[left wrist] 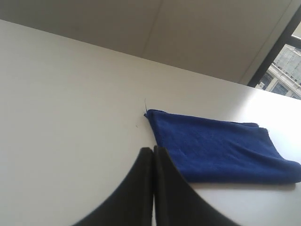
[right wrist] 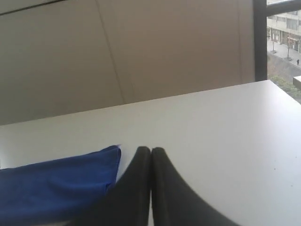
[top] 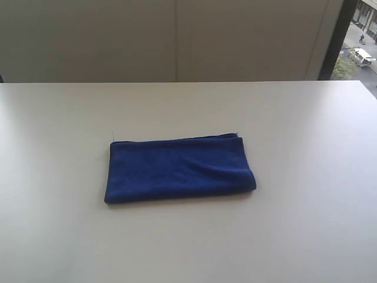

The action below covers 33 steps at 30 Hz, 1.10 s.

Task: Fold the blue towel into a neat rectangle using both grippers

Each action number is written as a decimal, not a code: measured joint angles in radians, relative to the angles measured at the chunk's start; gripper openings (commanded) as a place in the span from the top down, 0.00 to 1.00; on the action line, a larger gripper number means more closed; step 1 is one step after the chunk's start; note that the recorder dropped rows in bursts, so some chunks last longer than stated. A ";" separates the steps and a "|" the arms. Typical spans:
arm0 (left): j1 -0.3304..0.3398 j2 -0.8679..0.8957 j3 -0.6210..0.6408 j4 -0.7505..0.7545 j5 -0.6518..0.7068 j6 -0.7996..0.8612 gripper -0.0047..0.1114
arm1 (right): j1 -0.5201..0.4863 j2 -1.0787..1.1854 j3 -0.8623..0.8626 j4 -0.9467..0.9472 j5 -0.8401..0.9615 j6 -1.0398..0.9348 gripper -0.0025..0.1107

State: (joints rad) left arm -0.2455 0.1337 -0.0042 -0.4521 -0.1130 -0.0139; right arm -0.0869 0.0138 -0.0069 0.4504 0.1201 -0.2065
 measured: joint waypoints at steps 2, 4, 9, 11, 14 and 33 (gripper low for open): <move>0.000 0.000 0.000 0.000 0.000 0.000 0.96 | -0.002 -0.007 0.000 0.003 0.000 0.008 0.98; 0.000 -0.001 0.000 0.000 0.000 0.000 0.96 | -0.002 -0.007 0.000 0.003 0.001 0.020 0.98; 0.000 -0.001 0.000 0.000 0.000 0.000 0.96 | -0.002 -0.007 0.000 -0.115 0.036 0.031 0.98; 0.000 -0.001 0.000 0.000 0.000 0.000 0.96 | -0.002 -0.007 0.000 -0.238 0.112 0.066 0.98; 0.000 -0.001 0.000 0.000 0.000 0.000 0.96 | -0.002 -0.007 0.002 -0.324 0.205 0.118 0.98; 0.000 -0.001 0.000 0.000 0.000 0.000 0.96 | 0.063 -0.007 0.002 -0.392 0.208 0.180 0.98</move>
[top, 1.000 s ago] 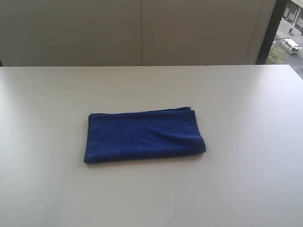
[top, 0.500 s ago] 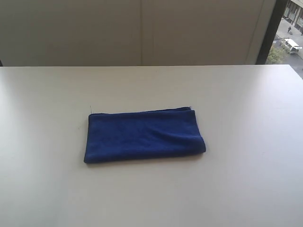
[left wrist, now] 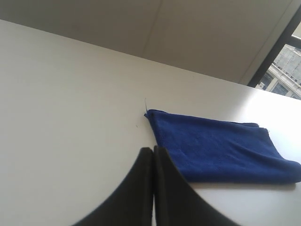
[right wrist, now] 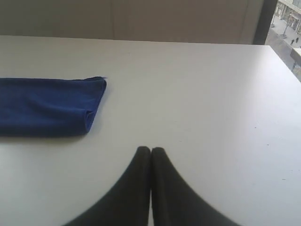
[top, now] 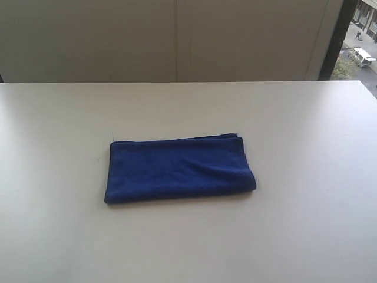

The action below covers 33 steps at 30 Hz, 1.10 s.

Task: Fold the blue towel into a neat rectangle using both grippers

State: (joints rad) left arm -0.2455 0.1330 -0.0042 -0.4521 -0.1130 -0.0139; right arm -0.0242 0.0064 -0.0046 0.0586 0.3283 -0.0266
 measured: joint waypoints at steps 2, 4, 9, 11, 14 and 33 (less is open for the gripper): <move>0.000 0.000 0.000 0.000 0.000 0.000 0.96 | -0.007 0.000 0.000 0.000 0.000 0.027 0.98; 0.000 0.000 0.000 0.000 0.000 0.000 0.96 | -0.030 0.000 0.000 0.000 0.000 0.084 0.98; 0.000 0.000 0.000 0.000 0.000 0.000 0.96 | -0.104 0.000 0.000 -0.009 0.000 0.150 0.98; 0.000 0.000 0.000 0.000 0.000 0.000 0.96 | -0.111 0.000 0.000 -0.012 0.000 0.123 0.98; 0.000 0.000 0.000 0.000 0.000 0.000 0.96 | -0.114 0.000 0.000 -0.015 0.000 0.065 0.98; 0.000 0.000 0.000 0.000 0.000 0.000 0.96 | 0.019 0.000 0.000 -0.017 0.000 0.017 0.98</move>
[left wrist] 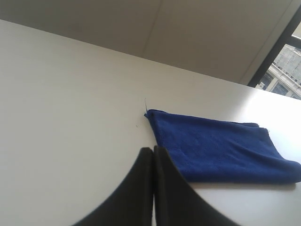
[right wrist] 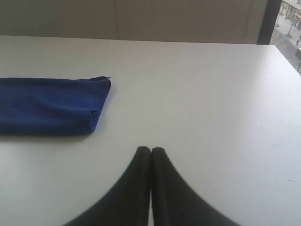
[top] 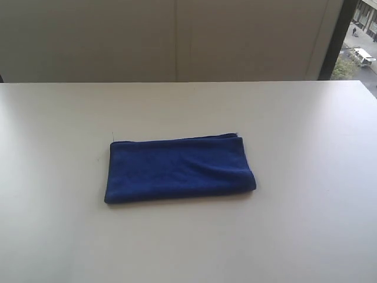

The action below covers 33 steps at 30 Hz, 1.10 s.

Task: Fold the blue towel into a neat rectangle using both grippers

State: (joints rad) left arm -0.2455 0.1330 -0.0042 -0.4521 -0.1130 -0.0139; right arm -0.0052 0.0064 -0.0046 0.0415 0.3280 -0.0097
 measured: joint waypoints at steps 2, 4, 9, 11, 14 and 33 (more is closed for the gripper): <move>0.000 0.000 0.000 0.000 0.000 0.000 0.96 | 0.005 0.000 0.000 0.000 0.000 0.000 0.98; 0.000 0.000 0.000 0.000 0.000 0.000 0.96 | 0.005 0.000 0.000 0.000 0.000 0.000 0.98; 0.000 0.000 0.000 0.000 0.000 0.000 0.96 | 0.005 0.000 0.000 0.000 0.000 0.000 0.98; 0.000 0.000 0.000 0.000 0.000 0.000 0.96 | 0.005 0.000 0.000 0.000 0.000 0.000 0.98; 0.000 0.000 0.000 0.000 0.000 0.000 0.96 | 0.005 0.000 0.000 0.000 0.000 0.000 0.98; 0.000 0.000 0.001 0.407 0.306 0.070 0.96 | 0.005 0.000 0.000 0.000 0.000 0.000 0.98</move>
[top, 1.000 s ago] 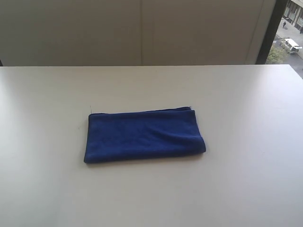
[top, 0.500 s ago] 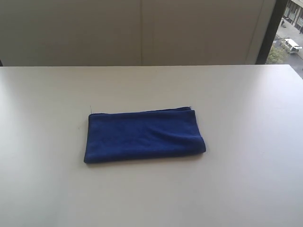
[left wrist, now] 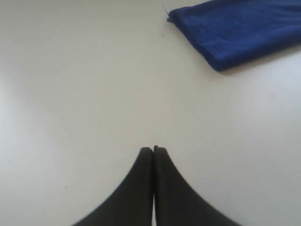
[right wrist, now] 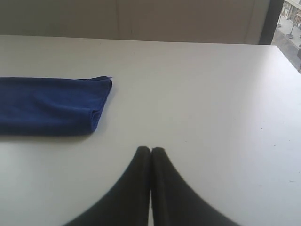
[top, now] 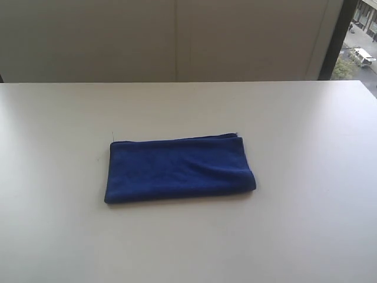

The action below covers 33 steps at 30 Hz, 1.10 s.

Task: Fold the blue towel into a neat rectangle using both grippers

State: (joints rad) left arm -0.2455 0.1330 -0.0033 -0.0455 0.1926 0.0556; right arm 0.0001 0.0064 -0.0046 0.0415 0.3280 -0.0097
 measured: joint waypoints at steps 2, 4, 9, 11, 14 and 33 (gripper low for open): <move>0.000 0.000 0.000 -0.057 0.005 0.088 0.96 | 0.000 0.000 0.000 0.000 0.000 0.000 0.98; 0.000 -0.004 0.000 -0.071 0.007 0.114 0.96 | 0.000 0.000 0.000 0.000 0.000 0.000 0.98; 0.117 -0.111 0.000 -0.071 0.009 0.092 0.96 | 0.000 0.000 0.000 0.000 0.000 0.000 0.98; 0.179 -0.122 0.000 -0.073 0.009 0.087 0.96 | 0.000 0.000 0.000 0.000 0.000 -0.002 0.98; 0.257 -0.129 0.000 -0.077 0.011 0.056 0.96 | 0.000 0.000 0.000 -0.002 0.000 -0.002 0.98; 0.290 -0.129 0.000 0.035 0.013 -0.081 0.96 | 0.000 0.000 0.000 -0.002 0.000 -0.002 0.98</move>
State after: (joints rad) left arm 0.0445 0.0045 -0.0033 -0.0104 0.2057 -0.0252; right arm 0.0001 0.0064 -0.0046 0.0399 0.3280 -0.0117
